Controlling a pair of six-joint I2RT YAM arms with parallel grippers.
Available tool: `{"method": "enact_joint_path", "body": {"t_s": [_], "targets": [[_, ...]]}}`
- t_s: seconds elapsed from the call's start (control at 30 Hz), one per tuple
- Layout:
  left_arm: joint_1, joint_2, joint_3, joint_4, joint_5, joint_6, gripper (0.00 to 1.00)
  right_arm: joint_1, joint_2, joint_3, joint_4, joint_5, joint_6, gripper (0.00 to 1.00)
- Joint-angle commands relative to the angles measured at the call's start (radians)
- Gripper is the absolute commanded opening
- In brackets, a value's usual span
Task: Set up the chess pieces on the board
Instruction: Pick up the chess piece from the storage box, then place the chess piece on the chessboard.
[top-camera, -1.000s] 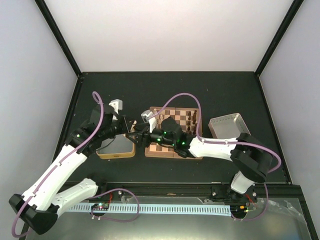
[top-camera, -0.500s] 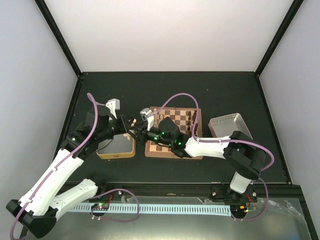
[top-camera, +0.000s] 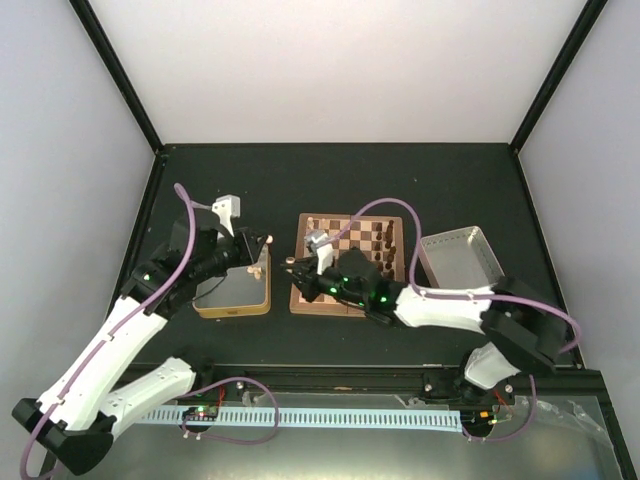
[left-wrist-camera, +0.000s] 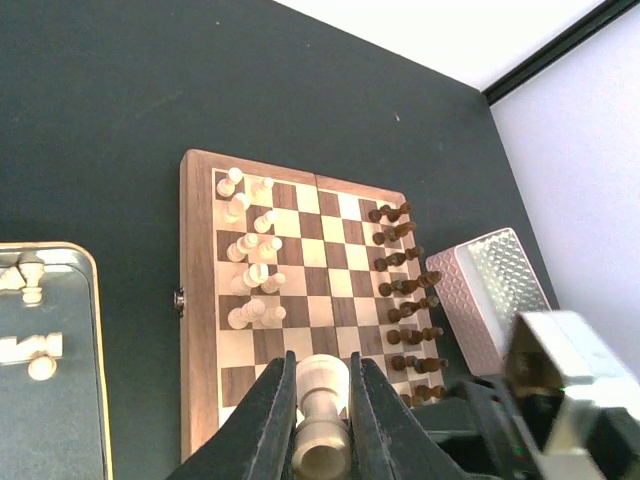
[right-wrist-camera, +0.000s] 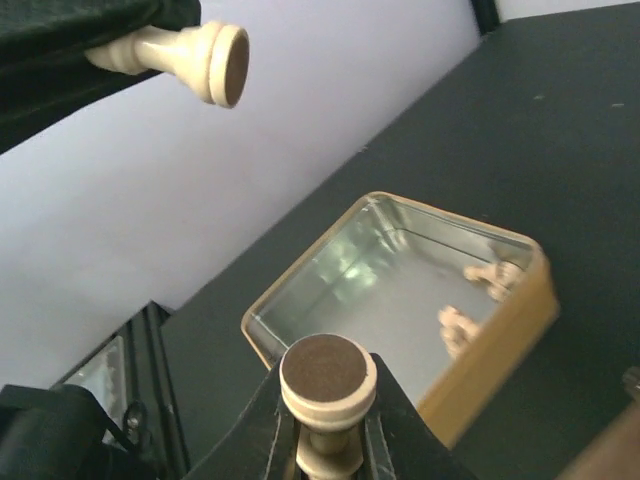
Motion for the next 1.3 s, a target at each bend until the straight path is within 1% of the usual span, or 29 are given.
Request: {"method": "enact_joint_path", "body": {"t_s": [0.0, 0.1, 0.23, 0.37, 0.53, 0.77, 1.0, 1.27], "targets": [[-0.010, 0.058, 0.048, 0.005, 0.016, 0.060, 0.09, -0.013, -0.188, -0.079, -0.137, 0.212, -0.044, 0.01], [-0.043, 0.150, 0.033, -0.005, 0.022, 0.081, 0.10, -0.032, -0.297, -0.100, -0.311, 0.354, -0.019, 0.01], [-0.140, 0.284, 0.010, -0.014, -0.014, 0.081, 0.10, -0.067, -0.403, -0.120, -0.490, 0.510, 0.042, 0.01], [-0.232, 0.406, -0.011, -0.022, -0.063, 0.062, 0.10, -0.107, -0.476, -0.152, -0.609, 0.558, 0.112, 0.02], [-0.293, 0.532, -0.030, 0.012, -0.077, 0.033, 0.10, -0.140, -0.529, -0.206, -0.621, 0.543, 0.156, 0.03], [-0.319, 0.661, -0.040, 0.057, -0.088, 0.029, 0.10, -0.152, -0.535, -0.214, -0.631, 0.527, 0.162, 0.03], [-0.321, 0.722, -0.043, 0.069, -0.124, 0.030, 0.12, -0.159, -0.539, -0.214, -0.635, 0.525, 0.164, 0.03], [-0.321, 0.738, -0.043, 0.069, -0.178, 0.030, 0.12, -0.162, -0.537, -0.220, -0.637, 0.512, 0.174, 0.04]]}}
